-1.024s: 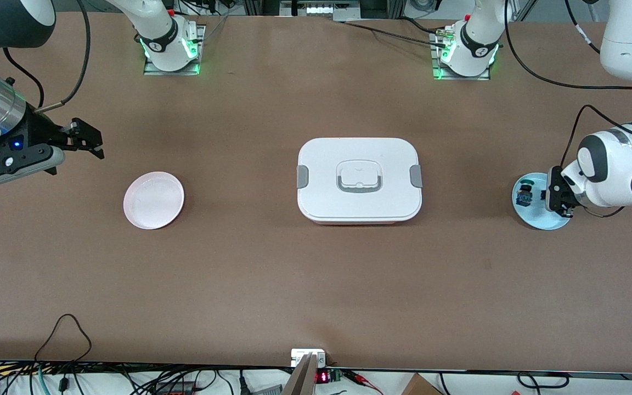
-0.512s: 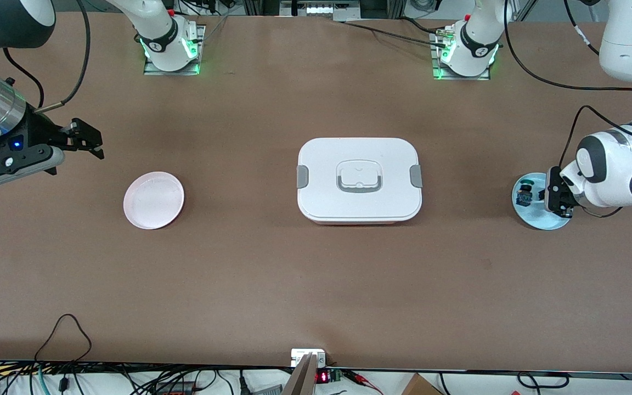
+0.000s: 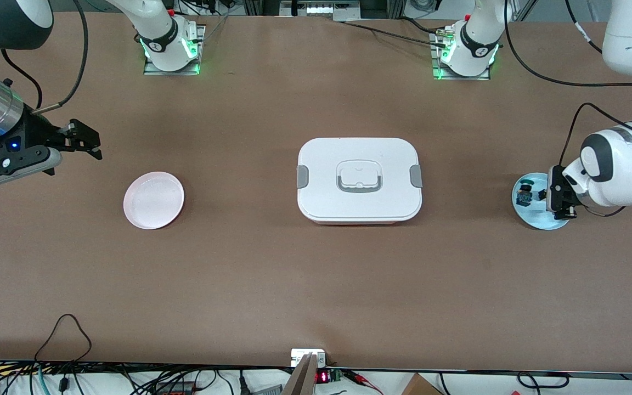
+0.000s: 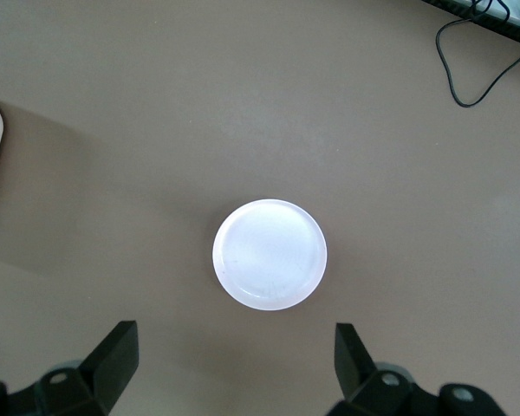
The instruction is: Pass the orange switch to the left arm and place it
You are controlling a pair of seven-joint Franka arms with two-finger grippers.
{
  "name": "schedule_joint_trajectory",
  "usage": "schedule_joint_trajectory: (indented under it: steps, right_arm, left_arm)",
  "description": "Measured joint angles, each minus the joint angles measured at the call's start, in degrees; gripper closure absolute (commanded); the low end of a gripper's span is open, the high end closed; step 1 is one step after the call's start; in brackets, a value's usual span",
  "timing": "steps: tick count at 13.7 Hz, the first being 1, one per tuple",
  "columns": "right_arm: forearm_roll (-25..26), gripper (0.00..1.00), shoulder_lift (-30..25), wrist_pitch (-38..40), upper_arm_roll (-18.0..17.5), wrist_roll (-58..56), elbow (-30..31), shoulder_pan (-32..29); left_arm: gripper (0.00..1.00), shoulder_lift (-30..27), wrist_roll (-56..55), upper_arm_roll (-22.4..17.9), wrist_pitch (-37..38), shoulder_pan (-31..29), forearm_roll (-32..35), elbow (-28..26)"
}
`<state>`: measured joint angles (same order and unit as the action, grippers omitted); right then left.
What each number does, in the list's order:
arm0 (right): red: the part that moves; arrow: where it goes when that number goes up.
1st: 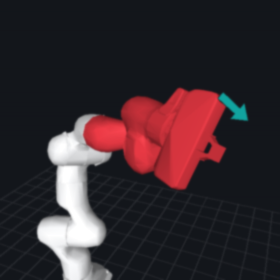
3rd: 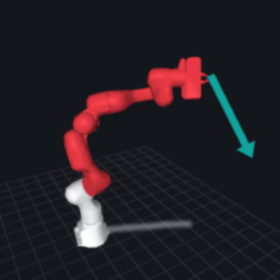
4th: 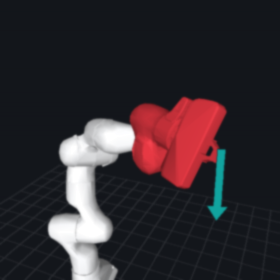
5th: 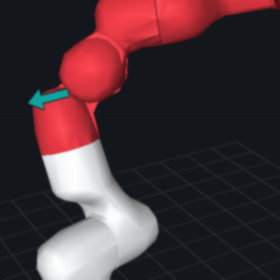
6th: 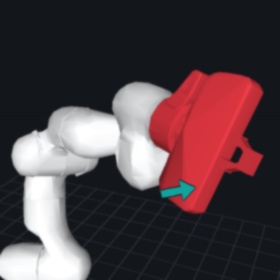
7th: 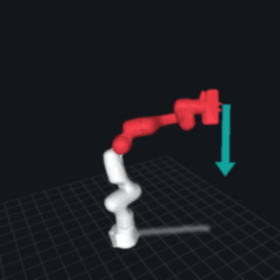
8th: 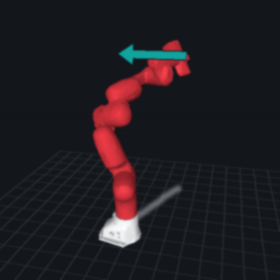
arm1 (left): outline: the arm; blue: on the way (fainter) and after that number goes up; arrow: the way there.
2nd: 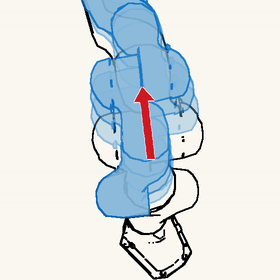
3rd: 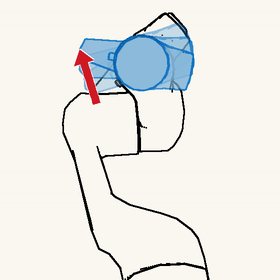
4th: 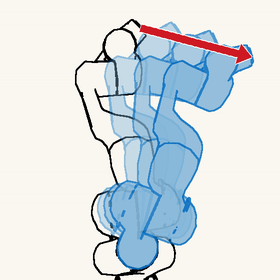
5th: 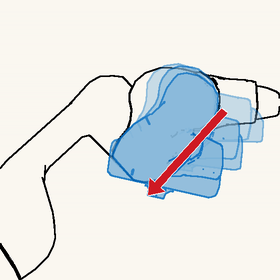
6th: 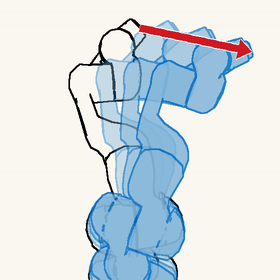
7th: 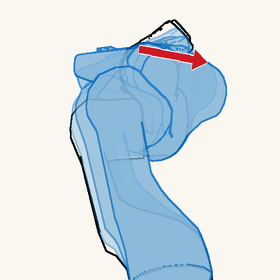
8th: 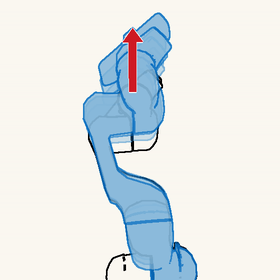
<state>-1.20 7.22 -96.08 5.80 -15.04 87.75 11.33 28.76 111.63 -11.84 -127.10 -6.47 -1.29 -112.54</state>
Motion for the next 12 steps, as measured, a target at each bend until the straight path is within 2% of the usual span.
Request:
schedule_joint_trajectory:
  steps: [9,12]
  right_arm:
    - [0.0,0.0,0.5,-0.4,0.2,0.0,0.0,-0.1]
    - [0.0,0.0,0.6,-0.6,0.2,0.0,0.0,-0.1]
  left_arm:
    - [0.0,-12.9,-0.6,0.8,7.4,1.8,-0.3,0.9]
    - [0.0,-17.0,-5.5,0.8,12.2,3.8,-0.7,3.6]
